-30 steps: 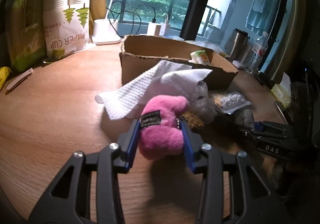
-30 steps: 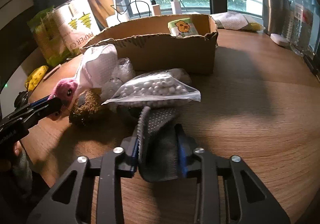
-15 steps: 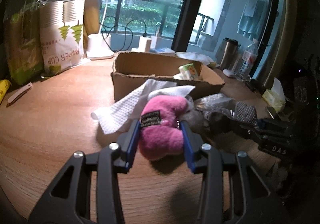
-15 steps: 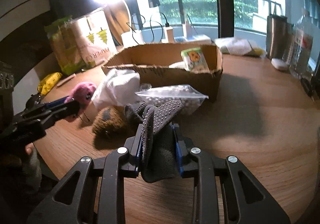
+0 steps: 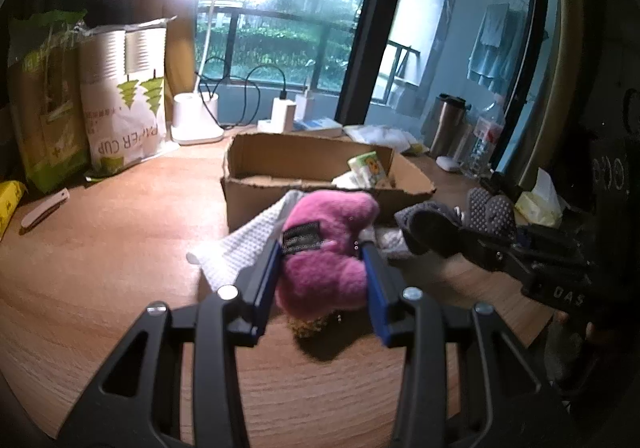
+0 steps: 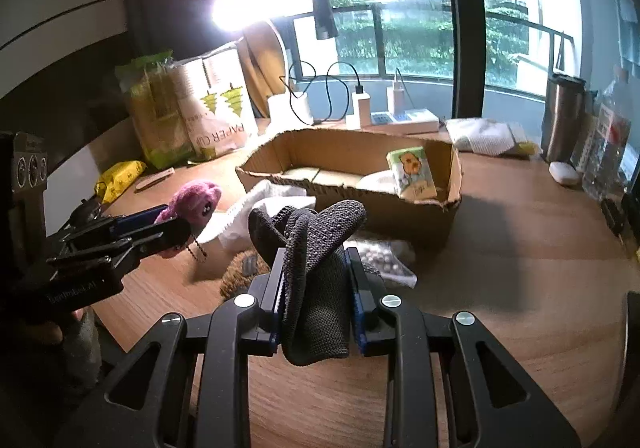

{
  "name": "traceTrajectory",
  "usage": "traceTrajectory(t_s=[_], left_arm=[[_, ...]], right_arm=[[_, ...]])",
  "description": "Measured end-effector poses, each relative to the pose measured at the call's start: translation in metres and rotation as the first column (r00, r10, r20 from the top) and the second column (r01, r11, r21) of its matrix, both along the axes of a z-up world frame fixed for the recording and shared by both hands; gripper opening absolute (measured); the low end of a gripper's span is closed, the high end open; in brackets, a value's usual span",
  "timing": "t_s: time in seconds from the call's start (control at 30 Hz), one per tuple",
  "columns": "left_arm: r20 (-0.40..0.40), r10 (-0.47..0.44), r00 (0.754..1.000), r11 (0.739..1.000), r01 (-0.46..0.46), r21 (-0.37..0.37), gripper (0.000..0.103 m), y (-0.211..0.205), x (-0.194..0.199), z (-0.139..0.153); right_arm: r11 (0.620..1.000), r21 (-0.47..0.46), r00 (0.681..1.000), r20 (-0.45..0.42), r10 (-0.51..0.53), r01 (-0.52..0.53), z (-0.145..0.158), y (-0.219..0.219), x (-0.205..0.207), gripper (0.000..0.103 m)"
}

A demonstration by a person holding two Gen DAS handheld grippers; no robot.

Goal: Organize soft objects
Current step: 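Carry the pink plush and the grey glove up toward the box with both grippers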

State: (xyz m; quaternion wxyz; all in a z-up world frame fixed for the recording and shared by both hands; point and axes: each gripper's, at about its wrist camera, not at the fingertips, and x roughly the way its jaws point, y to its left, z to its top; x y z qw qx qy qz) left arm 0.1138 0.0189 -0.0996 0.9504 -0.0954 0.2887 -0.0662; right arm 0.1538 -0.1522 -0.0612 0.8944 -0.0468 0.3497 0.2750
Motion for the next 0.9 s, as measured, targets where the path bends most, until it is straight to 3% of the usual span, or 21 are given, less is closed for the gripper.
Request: traceTrajectory(t_s=[0.9], left_arm=[[0.086,-0.003,0.996,1.0,0.003,0.002,0.041,0.015,0.018,0.035]], right_arm=[[1.0,0.014,0.998,0.069,0.008,-0.009,0.032,0.014,0.028,0.028]])
